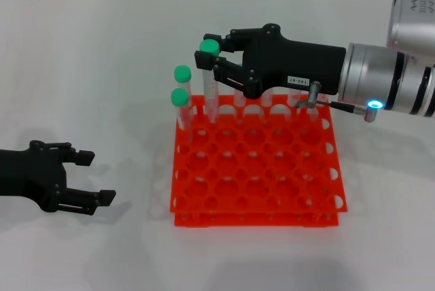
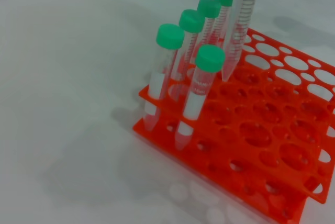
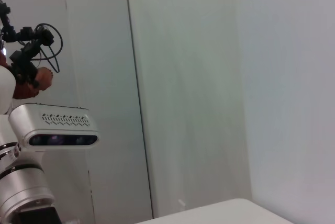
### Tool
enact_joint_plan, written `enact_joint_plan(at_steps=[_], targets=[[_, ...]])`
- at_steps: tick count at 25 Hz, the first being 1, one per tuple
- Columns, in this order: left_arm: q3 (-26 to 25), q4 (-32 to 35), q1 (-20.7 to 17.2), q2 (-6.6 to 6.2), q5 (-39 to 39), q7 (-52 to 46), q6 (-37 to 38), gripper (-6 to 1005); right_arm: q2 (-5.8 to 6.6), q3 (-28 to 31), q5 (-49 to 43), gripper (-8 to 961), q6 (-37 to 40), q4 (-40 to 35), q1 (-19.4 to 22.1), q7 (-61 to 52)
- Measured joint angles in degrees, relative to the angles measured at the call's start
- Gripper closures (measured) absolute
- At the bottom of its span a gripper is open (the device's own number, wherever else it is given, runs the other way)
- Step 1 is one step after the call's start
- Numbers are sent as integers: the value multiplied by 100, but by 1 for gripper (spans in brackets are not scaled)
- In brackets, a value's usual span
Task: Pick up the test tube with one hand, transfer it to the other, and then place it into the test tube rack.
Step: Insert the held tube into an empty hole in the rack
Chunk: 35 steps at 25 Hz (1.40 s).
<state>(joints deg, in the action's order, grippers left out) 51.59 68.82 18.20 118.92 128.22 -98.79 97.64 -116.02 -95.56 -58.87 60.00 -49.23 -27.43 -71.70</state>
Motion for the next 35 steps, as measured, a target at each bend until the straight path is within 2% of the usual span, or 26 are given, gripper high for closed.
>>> enact_joint_plan(at_steps=[12, 35], targets=[[15, -27, 43, 0, 0, 8, -30, 106, -18, -277, 675, 689, -89, 518, -104, 500], [91, -89, 69, 0, 4, 9, -79, 106, -17, -586, 1093, 689, -249, 908, -155, 798]])
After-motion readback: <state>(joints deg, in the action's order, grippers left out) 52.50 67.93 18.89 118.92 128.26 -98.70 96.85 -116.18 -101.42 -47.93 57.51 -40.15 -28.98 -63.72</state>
